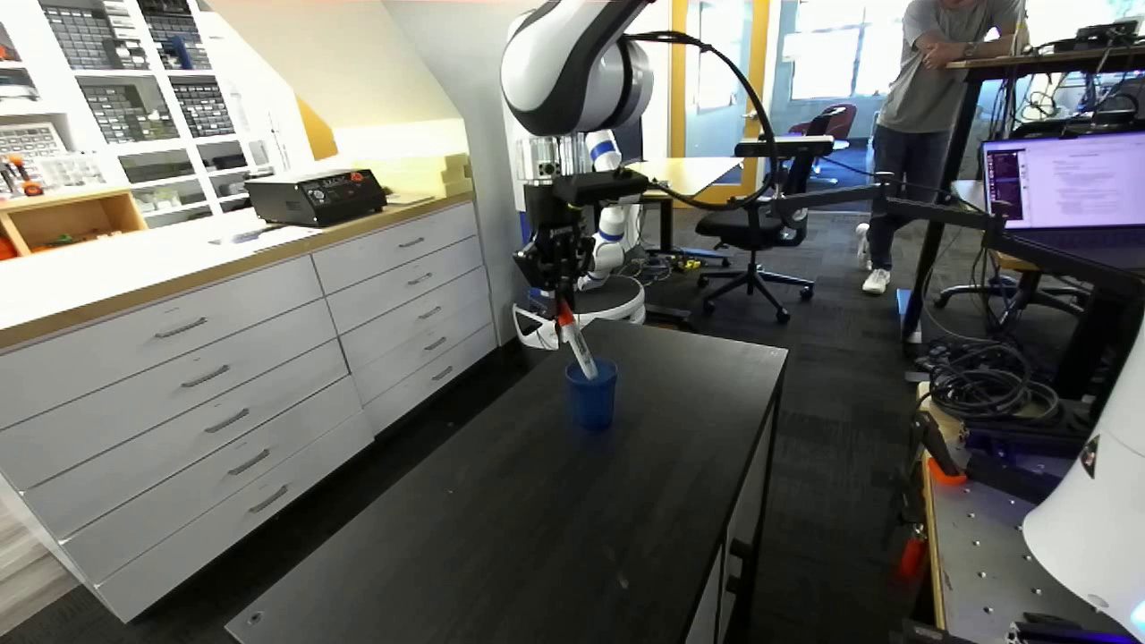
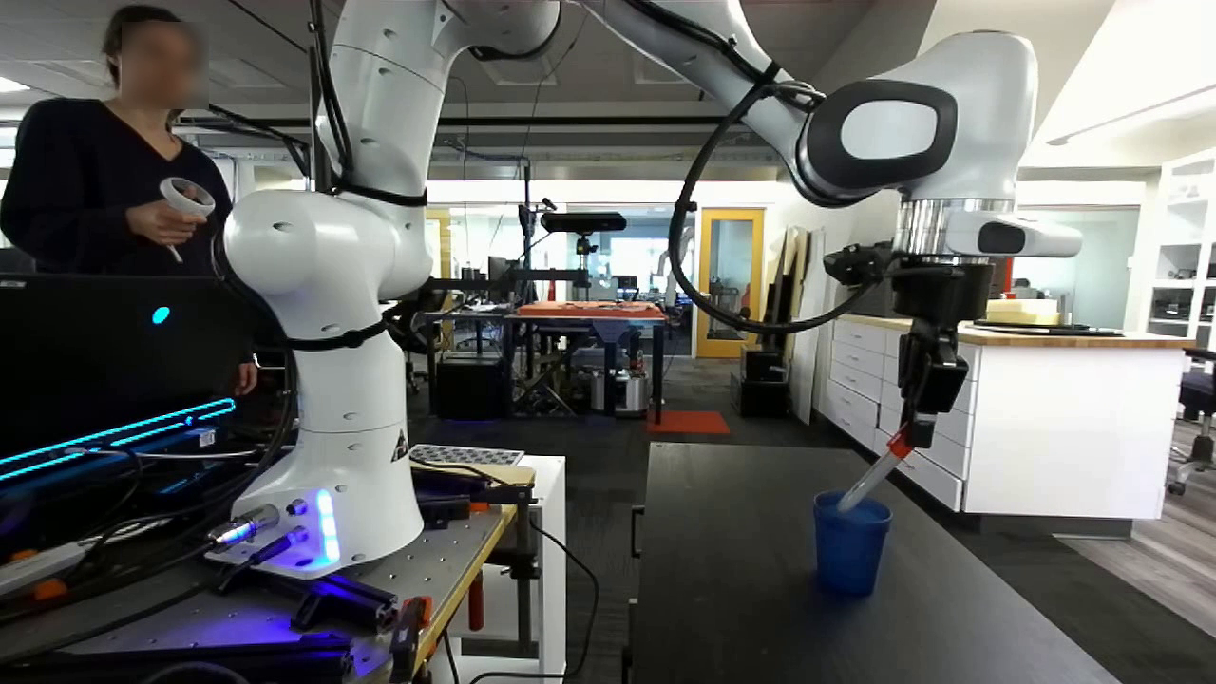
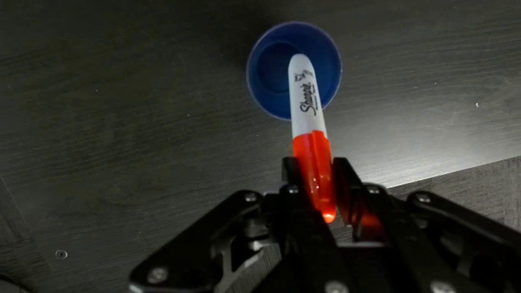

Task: Put the marker on the table

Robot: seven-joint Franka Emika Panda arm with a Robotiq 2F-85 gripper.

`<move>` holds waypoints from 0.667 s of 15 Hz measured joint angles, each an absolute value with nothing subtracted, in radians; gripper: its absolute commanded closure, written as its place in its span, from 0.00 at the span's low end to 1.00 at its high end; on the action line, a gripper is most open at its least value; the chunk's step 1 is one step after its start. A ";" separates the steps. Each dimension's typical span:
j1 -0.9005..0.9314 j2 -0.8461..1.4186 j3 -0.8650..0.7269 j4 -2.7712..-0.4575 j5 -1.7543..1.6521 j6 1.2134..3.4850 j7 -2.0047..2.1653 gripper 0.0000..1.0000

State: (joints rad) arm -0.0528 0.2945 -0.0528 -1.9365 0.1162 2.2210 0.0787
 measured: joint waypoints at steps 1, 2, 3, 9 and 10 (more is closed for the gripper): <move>-0.053 0.287 -0.053 -1.937 0.114 2.213 0.079 0.94; -0.053 0.279 -0.053 -1.937 0.112 2.209 0.079 0.94; -0.053 0.271 -0.053 -1.937 0.110 2.205 0.079 0.94; -0.051 0.228 -0.052 -1.937 0.098 2.191 0.079 0.94; -0.050 0.223 -0.052 -1.937 0.098 2.190 0.079 0.94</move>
State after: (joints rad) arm -0.0501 0.2226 -0.0517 -1.9366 0.0982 2.1900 0.0792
